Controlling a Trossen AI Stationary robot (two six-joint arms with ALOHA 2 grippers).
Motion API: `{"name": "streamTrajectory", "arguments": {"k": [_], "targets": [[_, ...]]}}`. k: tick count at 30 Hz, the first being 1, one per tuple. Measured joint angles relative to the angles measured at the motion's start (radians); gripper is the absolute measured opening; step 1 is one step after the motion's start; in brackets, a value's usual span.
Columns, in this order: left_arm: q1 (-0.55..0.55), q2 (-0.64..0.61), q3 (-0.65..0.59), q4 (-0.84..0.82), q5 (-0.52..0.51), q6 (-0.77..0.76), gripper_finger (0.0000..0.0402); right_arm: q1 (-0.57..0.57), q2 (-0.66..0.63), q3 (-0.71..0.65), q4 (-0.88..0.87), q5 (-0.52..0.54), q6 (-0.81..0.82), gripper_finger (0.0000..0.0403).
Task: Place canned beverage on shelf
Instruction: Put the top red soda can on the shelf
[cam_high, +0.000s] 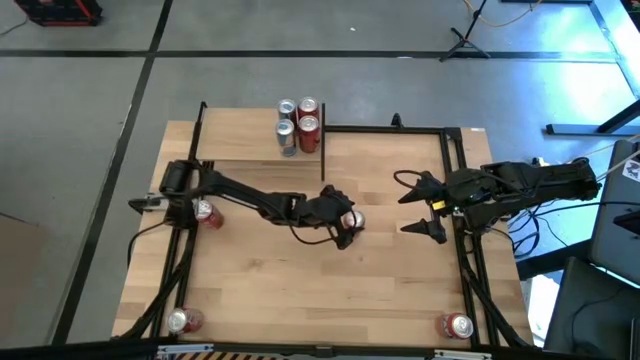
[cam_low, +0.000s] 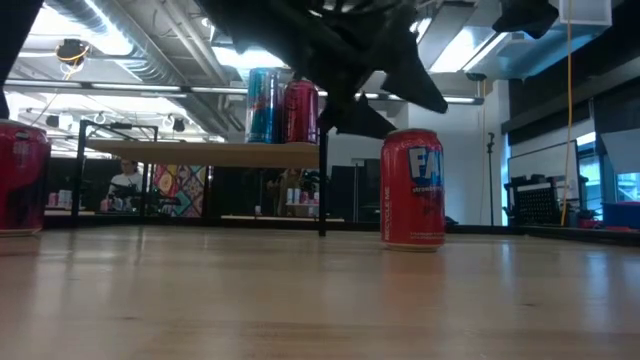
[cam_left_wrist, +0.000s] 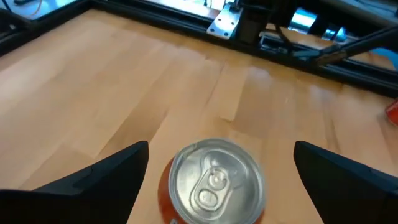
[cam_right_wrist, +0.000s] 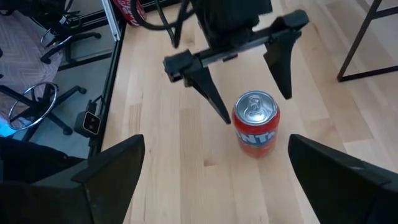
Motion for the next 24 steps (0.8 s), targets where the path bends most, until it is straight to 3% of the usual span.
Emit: {"name": "streamTrajectory", "arguments": {"k": [13,24], "targets": [[0.002,0.060,0.000,-0.007,0.016,-0.007,0.0388,0.000,0.000,0.000,-0.014,-0.001,0.000,0.0383],[0.009,0.082,0.000,-0.005,0.032,-0.085,0.0354,0.000,0.000,0.000,-0.018,0.002,-0.003,0.0383]]}}
